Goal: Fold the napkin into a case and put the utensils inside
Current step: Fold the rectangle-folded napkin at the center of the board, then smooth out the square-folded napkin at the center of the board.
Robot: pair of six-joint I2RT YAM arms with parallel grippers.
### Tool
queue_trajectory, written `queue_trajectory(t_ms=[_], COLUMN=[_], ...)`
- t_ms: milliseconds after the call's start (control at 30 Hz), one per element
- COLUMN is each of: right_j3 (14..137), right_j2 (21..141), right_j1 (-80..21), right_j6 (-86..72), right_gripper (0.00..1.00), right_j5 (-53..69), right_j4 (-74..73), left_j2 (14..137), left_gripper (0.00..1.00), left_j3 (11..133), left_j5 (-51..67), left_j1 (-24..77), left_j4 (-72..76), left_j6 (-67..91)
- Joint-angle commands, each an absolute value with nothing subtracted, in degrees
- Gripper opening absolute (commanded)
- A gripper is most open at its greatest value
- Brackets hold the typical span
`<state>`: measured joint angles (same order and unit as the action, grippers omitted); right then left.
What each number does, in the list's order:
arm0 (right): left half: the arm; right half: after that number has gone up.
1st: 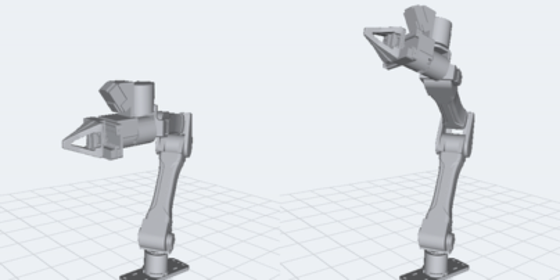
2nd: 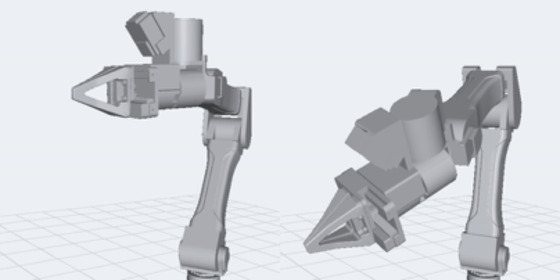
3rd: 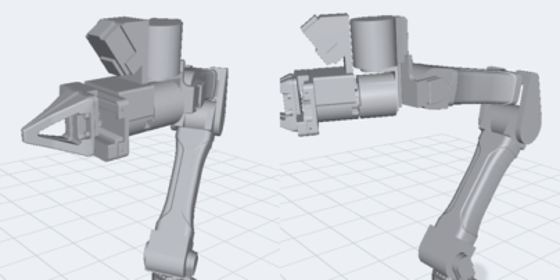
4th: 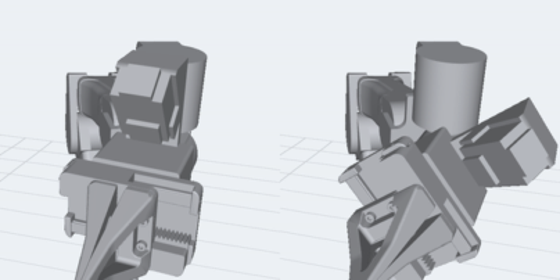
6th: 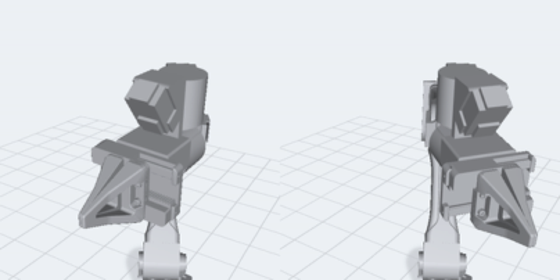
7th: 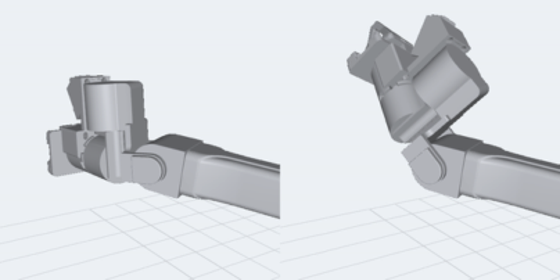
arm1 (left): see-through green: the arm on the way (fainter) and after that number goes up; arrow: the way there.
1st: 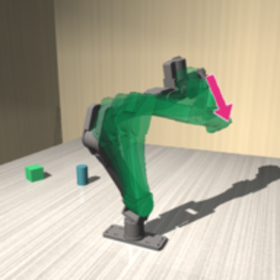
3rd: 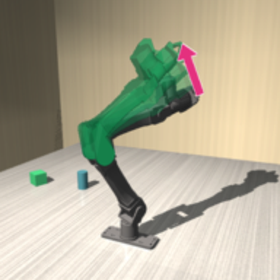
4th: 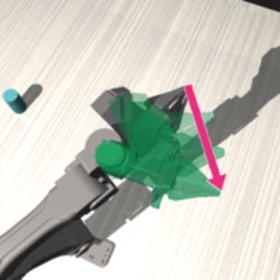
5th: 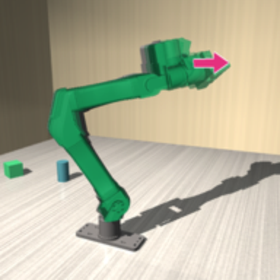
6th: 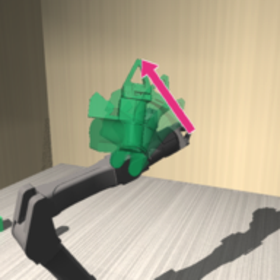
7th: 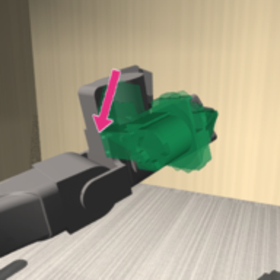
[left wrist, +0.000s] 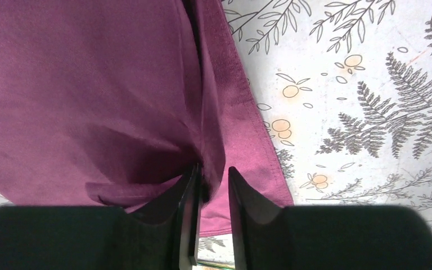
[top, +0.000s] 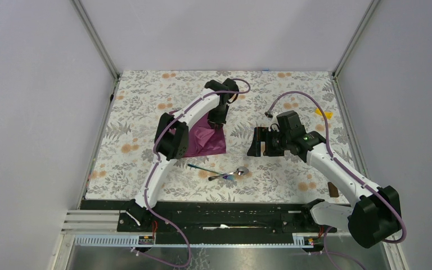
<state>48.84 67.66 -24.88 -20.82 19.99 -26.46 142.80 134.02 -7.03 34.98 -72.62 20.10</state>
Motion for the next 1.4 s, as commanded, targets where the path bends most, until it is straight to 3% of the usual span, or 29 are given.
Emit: queue_trajectory(t_ms=[0, 133, 200, 267, 333, 433, 533, 867, 1367], right_j3=[48.36, 48.44, 48.35, 48.02, 47.68, 47.18, 48.03, 48.82, 48.78], right_j2=[66.50, 66.37, 66.48, 66.74, 67.11, 67.83, 69.10, 70.16, 71.03], right_j1=[-24.39, -24.08, -24.07, -24.08, -24.08, -24.08, -24.07, -24.08, -24.08], right_j6=[-20.57, -20.86, -21.13, -21.33, -21.36, -21.37, -21.33, -22.32, -22.86], right_gripper=[0.85, 0.85, 0.85, 0.86, 0.86, 0.88, 0.88, 0.89, 0.89], right_j5=[19.69, 19.55, 19.54, 20.25, 21.15, 22.47, 24.14, 23.91, 24.22], right_j4=[-25.89, -25.69, -25.46, -24.83, -24.32, -22.78, -22.20, -22.19, -21.64], left_j2=[140.18, 133.22, 128.15, 122.24, 116.09, 109.03, 107.98, 113.53, 115.38], left_gripper=[0.41, 0.59, 0.76, 0.81, 0.98, 0.99, 0.99, 0.99, 0.99], left_j3=[136.09, 133.78, 130.32, 124.06, 113.28, 99.90, 94.19, 85.85, 82.42], left_j5=[-6.84, -2.38, -1.09, 0.51, 4.70, 13.31, 17.72, 19.62, 20.65], left_j1=[35.31, 35.32, 35.04, 33.61, 30.75, 24.78, 20.97, 17.93, 19.23], left_j4=[-71.98, -67.49, -64.06, -61.06, -56.27, -47.81, -43.19, -33.38, -31.02], left_j6=[21.69, 21.81, 21.48, 21.04, 20.68, 21.28, 21.86, 25.04, 24.52])
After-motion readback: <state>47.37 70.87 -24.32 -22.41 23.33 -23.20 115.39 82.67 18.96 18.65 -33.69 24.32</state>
